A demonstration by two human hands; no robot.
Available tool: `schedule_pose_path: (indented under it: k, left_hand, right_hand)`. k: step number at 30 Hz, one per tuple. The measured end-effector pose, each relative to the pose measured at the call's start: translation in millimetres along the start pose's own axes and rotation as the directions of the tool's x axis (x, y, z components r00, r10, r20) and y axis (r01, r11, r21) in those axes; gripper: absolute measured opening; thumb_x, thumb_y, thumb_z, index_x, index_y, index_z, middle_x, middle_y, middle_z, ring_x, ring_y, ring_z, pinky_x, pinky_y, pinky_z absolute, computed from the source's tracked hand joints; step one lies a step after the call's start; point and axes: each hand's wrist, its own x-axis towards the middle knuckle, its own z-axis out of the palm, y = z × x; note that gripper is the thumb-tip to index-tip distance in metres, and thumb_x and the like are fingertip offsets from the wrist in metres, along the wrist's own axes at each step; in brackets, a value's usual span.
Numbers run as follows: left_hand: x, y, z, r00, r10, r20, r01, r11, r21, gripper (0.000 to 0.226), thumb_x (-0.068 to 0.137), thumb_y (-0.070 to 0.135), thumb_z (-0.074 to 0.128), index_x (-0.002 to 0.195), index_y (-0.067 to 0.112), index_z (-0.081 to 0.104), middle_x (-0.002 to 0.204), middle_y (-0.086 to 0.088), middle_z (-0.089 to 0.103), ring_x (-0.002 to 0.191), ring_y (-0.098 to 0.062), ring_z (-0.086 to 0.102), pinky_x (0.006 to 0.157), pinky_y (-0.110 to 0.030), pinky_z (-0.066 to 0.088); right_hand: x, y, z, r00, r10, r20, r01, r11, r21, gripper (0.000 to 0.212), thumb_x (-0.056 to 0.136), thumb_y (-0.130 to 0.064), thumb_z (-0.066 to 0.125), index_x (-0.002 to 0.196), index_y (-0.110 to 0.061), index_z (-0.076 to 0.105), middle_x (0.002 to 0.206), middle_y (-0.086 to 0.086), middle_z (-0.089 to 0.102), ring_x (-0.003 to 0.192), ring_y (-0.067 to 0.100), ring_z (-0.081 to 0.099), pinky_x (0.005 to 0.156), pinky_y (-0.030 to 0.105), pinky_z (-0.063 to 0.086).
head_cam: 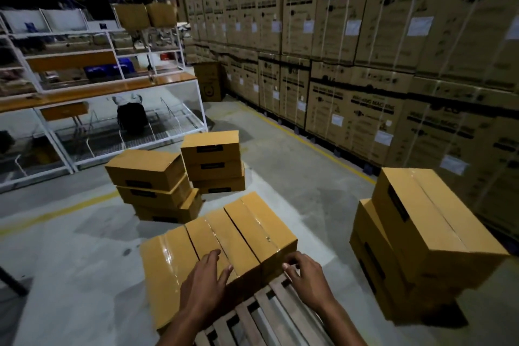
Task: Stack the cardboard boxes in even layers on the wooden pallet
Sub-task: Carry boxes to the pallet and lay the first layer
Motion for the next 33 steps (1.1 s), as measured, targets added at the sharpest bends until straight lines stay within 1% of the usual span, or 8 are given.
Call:
schedule_pose_path:
  k: [3,7,14,17,21,25,29,33]
  left_hand:
    - [-3.3,-10.5,-15.9,1.0,0.017,-0.02,-0.017,1.0,-0.017,0.055,0.1,0.066,0.045,0.148,0.04,0.037,0.147,0.018,0.053,0.127,-0.008,0.055,0.093,-0.033,0.053]
    - [-12.7,-29.9,-24.4,0.999,0.025,-0.019,-0.026,0.998,-0.056,0.053,0.101,0.066,0.044,0.147,0.04,0.038,0.144,0.017,0.054,0.122,-0.009,0.057,0.088,-0.034,0.054]
    - [-48.9,-56.7,-10.6,0.996,0.018,0.085,-0.007,0.991,-0.131,0.054,0.102,0.061,0.045,0.15,0.036,0.039,0.146,0.015,0.053,0.127,-0.01,0.054,0.092,-0.03,0.049]
    - [-59.9,-53.0,-5.0,0.994,0.039,0.102,-0.021,0.986,-0.168,0.055,0.103,0.059,0.047,0.151,0.033,0.04,0.146,0.013,0.053,0.122,-0.01,0.057,0.091,-0.03,0.05]
    - [-73.9,-38.6,-0.8,0.994,0.059,0.091,-0.04,0.978,-0.203,0.053,0.103,0.056,0.05,0.15,0.033,0.042,0.143,0.012,0.055,0.124,-0.011,0.055,0.092,-0.031,0.05]
    - [-83.0,-13.5,4.3,0.994,0.076,0.081,-0.057,0.975,-0.214,0.052,0.103,0.05,0.054,0.15,0.032,0.042,0.144,0.012,0.054,0.128,-0.012,0.054,0.095,-0.033,0.052]
    - [-82.0,27.5,16.9,0.989,0.104,0.101,-0.082,0.976,-0.201,0.051,0.103,0.046,0.055,0.15,0.032,0.041,0.144,0.011,0.053,0.129,-0.013,0.053,0.097,-0.036,0.054]
    - [-75.5,89.1,41.9,0.986,0.132,0.106,-0.111,0.977,-0.18,0.051,0.102,0.046,0.056,0.149,0.032,0.042,0.143,0.011,0.053,0.125,-0.014,0.056,0.094,-0.039,0.055]
  right_hand:
    - [-3.7,-21.2,8.1,1.0,0.0,-0.031,0.0,1.0,0.009,0.015,0.099,-0.041,0.063,0.112,-0.034,0.067,0.109,-0.017,0.066,0.1,0.0,0.059,0.088,0.025,0.052]
    - [-15.3,-47.4,17.2,1.0,-0.019,-0.019,0.019,1.0,-0.025,0.02,0.1,-0.045,0.06,0.115,-0.033,0.066,0.111,-0.016,0.065,0.102,0.002,0.06,0.09,0.028,0.053]
    - [-57.1,-70.6,18.7,1.0,0.008,-0.014,-0.009,0.999,-0.052,0.012,0.101,-0.04,0.06,0.111,-0.036,0.065,0.108,-0.018,0.064,0.1,-0.001,0.059,0.089,0.029,0.054]
    - [-75.6,-69.3,13.9,0.999,0.022,-0.023,-0.023,0.999,-0.043,0.006,0.101,-0.038,0.061,0.107,-0.039,0.063,0.104,-0.025,0.061,0.098,-0.006,0.057,0.087,0.022,0.051]
    - [-86.4,-55.0,6.9,0.999,0.046,-0.023,-0.047,0.998,-0.034,0.019,0.098,-0.053,0.059,0.111,-0.04,0.064,0.113,-0.018,0.065,0.105,0.0,0.06,0.09,0.032,0.055]
    - [-88.0,-37.4,-6.8,0.998,0.041,-0.045,-0.043,0.998,-0.043,0.013,0.101,-0.045,0.059,0.112,-0.039,0.064,0.113,-0.017,0.065,0.104,0.003,0.06,0.088,0.037,0.056]
    - [-89.5,-15.1,-32.7,0.998,0.032,-0.059,-0.034,0.999,-0.041,0.017,0.101,-0.048,0.055,0.114,-0.04,0.063,0.114,-0.017,0.064,0.104,0.003,0.06,0.087,0.036,0.055]
    - [-91.5,30.8,-82.4,0.994,0.054,-0.096,-0.057,0.998,-0.023,0.022,0.101,-0.051,0.053,0.117,-0.039,0.062,0.116,-0.018,0.064,0.107,0.004,0.06,0.088,0.036,0.055]
